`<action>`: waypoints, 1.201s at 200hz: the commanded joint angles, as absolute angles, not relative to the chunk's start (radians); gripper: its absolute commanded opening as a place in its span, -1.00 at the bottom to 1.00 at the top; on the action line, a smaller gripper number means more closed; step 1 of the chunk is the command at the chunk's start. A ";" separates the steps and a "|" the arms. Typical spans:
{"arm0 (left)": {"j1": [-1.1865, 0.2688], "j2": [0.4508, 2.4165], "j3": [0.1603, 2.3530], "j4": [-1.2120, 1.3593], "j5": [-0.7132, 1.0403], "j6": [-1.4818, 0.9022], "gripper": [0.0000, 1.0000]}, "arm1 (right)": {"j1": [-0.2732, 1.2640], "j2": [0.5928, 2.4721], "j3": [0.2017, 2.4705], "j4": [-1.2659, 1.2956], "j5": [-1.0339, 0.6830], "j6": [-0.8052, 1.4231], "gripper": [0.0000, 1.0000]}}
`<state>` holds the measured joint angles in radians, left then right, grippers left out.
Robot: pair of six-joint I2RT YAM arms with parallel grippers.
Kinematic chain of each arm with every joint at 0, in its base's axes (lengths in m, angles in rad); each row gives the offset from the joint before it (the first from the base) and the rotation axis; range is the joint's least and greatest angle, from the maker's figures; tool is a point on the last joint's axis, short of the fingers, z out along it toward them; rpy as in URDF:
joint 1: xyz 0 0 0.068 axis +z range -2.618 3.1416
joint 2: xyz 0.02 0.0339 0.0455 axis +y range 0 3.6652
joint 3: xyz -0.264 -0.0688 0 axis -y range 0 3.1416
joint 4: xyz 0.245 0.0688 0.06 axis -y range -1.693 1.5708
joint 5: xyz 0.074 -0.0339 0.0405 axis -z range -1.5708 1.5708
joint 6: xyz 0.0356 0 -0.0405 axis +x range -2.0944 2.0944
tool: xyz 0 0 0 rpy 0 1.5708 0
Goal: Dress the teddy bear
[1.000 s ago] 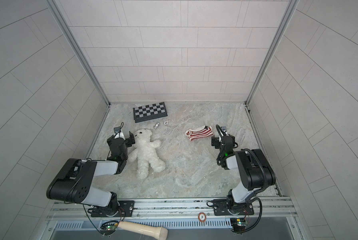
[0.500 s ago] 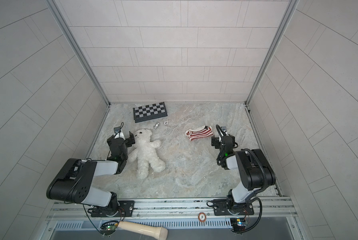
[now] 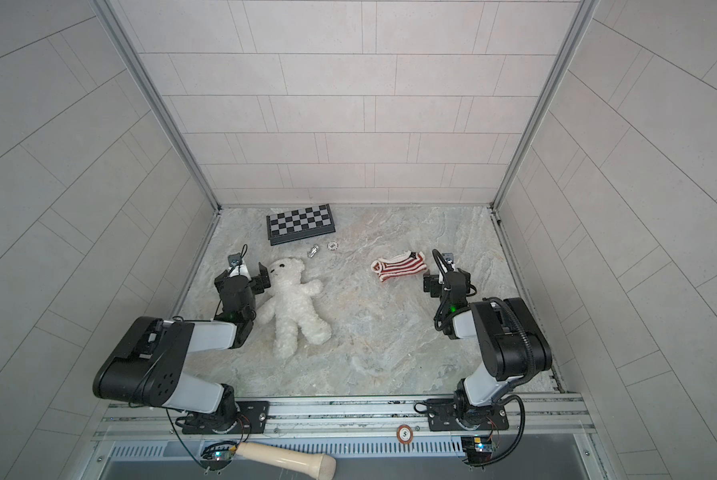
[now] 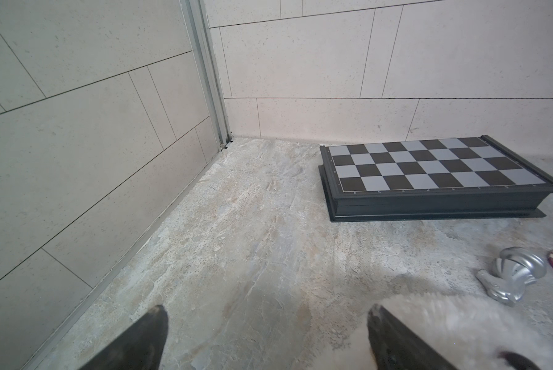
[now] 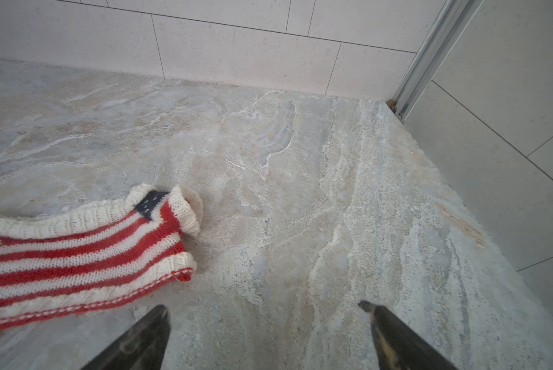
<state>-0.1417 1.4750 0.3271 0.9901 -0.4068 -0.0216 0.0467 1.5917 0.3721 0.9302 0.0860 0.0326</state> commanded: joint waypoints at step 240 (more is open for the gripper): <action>-0.269 0.822 0.628 -0.131 -0.054 -0.589 1.00 | 0.881 1.822 1.198 -0.012 -0.248 0.527 0.94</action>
